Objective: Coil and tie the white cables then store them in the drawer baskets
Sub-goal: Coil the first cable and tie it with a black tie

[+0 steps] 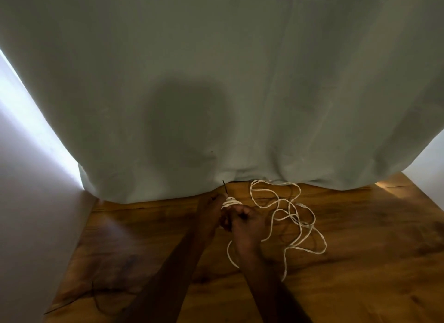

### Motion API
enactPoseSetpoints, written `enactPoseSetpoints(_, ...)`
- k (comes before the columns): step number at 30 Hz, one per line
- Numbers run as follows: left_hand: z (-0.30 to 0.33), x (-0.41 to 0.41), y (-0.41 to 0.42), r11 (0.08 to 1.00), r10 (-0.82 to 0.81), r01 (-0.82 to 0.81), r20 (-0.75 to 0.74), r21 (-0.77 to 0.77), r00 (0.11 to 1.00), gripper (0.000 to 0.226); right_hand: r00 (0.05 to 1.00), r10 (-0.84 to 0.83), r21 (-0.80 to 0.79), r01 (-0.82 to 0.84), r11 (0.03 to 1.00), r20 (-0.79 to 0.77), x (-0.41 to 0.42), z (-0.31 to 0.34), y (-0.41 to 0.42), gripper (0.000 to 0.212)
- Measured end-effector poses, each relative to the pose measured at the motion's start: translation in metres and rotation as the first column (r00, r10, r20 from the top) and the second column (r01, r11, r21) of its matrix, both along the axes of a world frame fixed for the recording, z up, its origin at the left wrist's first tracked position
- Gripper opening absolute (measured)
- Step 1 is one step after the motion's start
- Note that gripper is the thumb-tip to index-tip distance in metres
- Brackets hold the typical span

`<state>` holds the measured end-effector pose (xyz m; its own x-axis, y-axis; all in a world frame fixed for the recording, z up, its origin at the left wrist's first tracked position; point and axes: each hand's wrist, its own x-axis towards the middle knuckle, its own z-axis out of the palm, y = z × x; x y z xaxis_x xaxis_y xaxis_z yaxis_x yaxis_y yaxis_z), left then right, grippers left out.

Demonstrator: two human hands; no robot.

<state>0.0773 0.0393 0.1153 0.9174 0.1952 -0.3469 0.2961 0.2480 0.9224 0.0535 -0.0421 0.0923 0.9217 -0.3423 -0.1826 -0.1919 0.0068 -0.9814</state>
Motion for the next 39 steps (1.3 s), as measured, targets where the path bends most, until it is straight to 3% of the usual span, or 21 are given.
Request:
enactPoseSetpoints(7,0.002,0.003,0.013,0.999,0.015,-0.016,0.060,0.031,0.998,0.023,0.989,0.148,-0.137,-0.146,0.980,0.007,-0.004,0.000,-0.011,0.011)
enactPoseSetpoints(15,-0.004,-0.004,0.002,0.997,0.019,-0.017,0.021,-0.077,1.000,0.019,1.000,0.022,-0.120,-0.019,0.993,0.020,-0.001,0.002,0.003,0.019)
enactPoseSetpoints(17,-0.002,-0.004,0.001,1.000,0.006,-0.005,0.048,-0.031,0.999,0.019,0.999,0.025,-0.125,-0.022,0.992,0.023,-0.001,0.001,0.004,0.017)
enactPoseSetpoints(23,-0.003,0.006,0.018,0.988,0.053,-0.068,0.111,0.137,0.992,0.022,0.960,0.279,-0.150,-0.270,0.951,0.040,-0.006,0.021,-0.016,0.015)
enactPoseSetpoints(26,-0.005,0.016,0.030,0.949,0.050,-0.103,0.179,0.298,0.983,0.021,0.881,0.472,-0.092,-0.467,0.880,0.045,-0.011,0.036,-0.033,0.023)
enactPoseSetpoints(28,-0.006,0.021,0.036,0.929,0.026,-0.097,0.199,0.358,0.980,0.020,0.800,0.600,-0.068,-0.598,0.799,0.011,-0.015,0.049,-0.045,0.017)
enactPoseSetpoints(33,-0.011,0.023,0.039,0.927,-0.022,-0.048,0.180,0.372,0.983,0.019,0.732,0.674,0.069,-0.681,0.729,0.103,-0.015,0.078,-0.061,0.028)
enactPoseSetpoints(39,-0.019,0.019,0.037,0.920,-0.127,0.049,0.178,0.388,0.976,0.020,0.776,0.590,-0.225,-0.548,0.806,0.222,-0.004,0.084,-0.056,0.014)
